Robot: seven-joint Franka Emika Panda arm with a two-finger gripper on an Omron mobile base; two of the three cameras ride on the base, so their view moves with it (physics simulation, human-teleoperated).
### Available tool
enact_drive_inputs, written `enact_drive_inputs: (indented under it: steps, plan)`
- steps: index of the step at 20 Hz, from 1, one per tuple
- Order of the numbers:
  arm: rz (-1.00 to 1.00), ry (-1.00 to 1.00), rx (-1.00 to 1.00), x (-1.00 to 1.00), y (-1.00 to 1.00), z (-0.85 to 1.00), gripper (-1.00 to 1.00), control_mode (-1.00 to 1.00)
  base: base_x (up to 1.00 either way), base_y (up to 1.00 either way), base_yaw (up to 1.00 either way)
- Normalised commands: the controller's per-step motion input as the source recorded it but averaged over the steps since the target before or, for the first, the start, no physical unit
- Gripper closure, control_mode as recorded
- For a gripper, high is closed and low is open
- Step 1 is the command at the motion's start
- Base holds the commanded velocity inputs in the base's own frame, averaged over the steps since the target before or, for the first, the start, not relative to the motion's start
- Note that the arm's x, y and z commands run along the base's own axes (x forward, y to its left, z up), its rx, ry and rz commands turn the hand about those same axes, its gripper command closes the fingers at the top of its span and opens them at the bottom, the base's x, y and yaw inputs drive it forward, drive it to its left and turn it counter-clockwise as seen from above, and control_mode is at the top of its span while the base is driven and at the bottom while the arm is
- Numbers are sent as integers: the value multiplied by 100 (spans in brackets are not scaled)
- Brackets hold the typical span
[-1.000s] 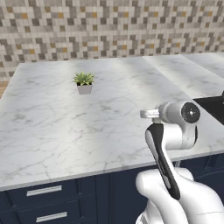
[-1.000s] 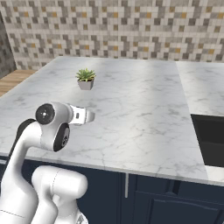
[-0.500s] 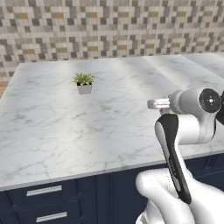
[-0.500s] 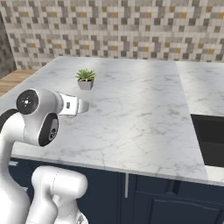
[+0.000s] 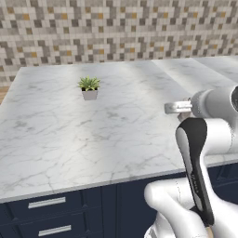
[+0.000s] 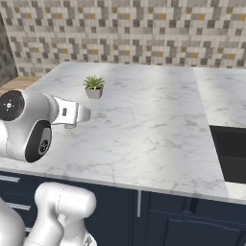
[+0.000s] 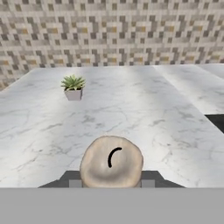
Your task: Pick the candle and candle from the dining table and place them in the open cabinet. Close the cabinet after placing the objects.
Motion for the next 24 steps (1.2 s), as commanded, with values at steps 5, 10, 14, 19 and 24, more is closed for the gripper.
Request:
enact_drive_inputs:
  steps: [5, 10, 14, 19, 24]
  plan:
    - [0, 0, -1, -28, 11, 0, 100, 100, -11, 5, 0]
    - [0, 0, 0, 0, 0, 0, 100, 100, -63, 51, 26]
    - [0, 0, 0, 0, 0, 0, 100, 100, -20, 63, 51]
    - [0, 0, 0, 0, 0, 0, 100, 100, 0, 54, 74]
    - [0, 0, 0, 0, 0, 0, 100, 100, 0, 61, 79]
